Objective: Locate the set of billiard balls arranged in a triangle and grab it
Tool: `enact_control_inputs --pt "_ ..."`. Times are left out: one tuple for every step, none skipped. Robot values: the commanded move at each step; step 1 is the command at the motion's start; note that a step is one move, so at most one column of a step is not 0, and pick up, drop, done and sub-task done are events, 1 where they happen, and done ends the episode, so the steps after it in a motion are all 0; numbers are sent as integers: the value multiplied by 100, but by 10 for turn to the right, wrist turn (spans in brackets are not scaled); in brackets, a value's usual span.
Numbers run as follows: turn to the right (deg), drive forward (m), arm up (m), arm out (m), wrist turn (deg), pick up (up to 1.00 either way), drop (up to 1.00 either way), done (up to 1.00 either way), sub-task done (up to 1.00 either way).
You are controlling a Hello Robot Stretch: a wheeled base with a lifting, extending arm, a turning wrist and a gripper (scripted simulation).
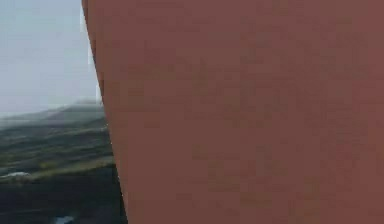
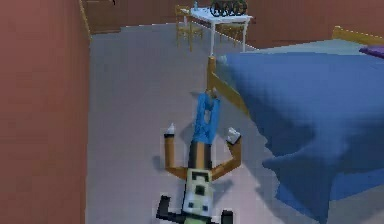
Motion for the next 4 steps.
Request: enact_control_inputs --pt "450 0 0 0 0 0 0 0 0" --pt "450 0 0 0 0 0 0 0 0" --pt "450 0 0 0 0 0 0 0 0" --pt "210 0 0 0 0 0 0 0 0"
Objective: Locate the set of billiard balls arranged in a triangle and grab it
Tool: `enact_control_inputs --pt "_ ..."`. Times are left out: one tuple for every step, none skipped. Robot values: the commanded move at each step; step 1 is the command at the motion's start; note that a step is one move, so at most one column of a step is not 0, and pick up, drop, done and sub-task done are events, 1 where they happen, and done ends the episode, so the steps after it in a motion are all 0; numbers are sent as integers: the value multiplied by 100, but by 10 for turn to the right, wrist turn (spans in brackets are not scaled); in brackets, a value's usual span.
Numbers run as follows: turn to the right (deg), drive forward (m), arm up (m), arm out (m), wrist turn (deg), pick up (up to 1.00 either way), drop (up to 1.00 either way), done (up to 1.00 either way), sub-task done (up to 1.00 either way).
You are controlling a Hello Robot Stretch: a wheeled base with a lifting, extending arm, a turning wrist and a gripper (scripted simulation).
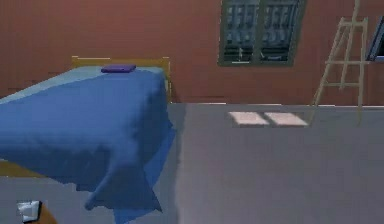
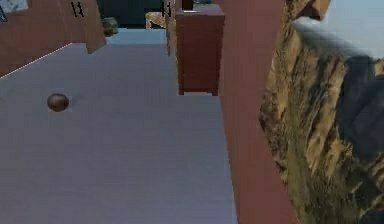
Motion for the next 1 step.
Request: enact_control_inputs --pt "0 5 0 0 0 0 0 0 0"
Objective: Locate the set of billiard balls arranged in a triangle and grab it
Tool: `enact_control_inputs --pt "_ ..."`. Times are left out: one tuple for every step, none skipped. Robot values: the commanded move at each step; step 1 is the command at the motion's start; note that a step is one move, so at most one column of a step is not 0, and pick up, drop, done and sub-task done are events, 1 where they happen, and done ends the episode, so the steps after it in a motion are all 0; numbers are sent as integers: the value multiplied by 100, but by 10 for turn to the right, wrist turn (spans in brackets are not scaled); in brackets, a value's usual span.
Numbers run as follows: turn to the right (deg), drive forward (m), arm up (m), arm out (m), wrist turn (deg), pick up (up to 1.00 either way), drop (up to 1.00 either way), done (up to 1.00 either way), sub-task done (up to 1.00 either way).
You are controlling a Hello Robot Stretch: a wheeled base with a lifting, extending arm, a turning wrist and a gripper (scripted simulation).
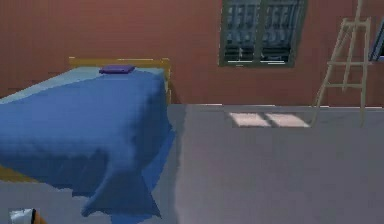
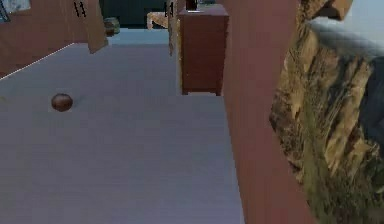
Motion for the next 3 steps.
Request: enact_control_inputs --pt "-450 0 0 0 0 0 0 0 0" --pt "-420 0 0 0 0 0 0 0 0" --pt "0 100 0 0 0 0 0 0 0"
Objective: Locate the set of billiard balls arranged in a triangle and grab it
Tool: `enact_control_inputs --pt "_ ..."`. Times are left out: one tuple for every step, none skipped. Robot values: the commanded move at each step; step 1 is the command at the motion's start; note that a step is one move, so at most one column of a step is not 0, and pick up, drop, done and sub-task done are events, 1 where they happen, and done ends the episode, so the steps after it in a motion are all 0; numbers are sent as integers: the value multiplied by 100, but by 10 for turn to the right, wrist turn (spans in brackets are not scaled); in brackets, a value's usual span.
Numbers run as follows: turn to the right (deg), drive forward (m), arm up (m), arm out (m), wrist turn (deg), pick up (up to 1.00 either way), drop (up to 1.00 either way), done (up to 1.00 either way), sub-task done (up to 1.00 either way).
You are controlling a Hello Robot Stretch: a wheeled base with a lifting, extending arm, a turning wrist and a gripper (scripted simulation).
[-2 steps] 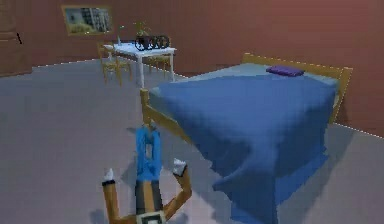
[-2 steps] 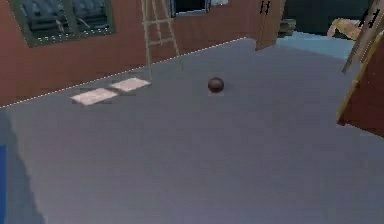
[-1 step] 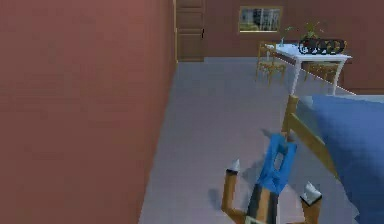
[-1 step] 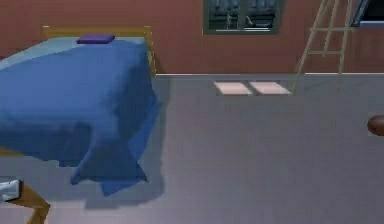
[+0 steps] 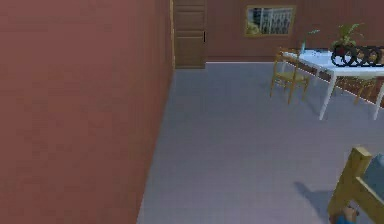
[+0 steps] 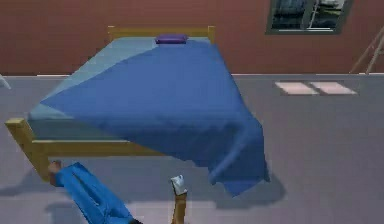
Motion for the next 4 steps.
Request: enact_control_inputs --pt "0 100 0 0 0 0 0 0 0" --pt "0 100 0 0 0 0 0 0 0" --pt "0 100 0 0 0 0 0 0 0" --pt "0 100 0 0 0 0 0 0 0"
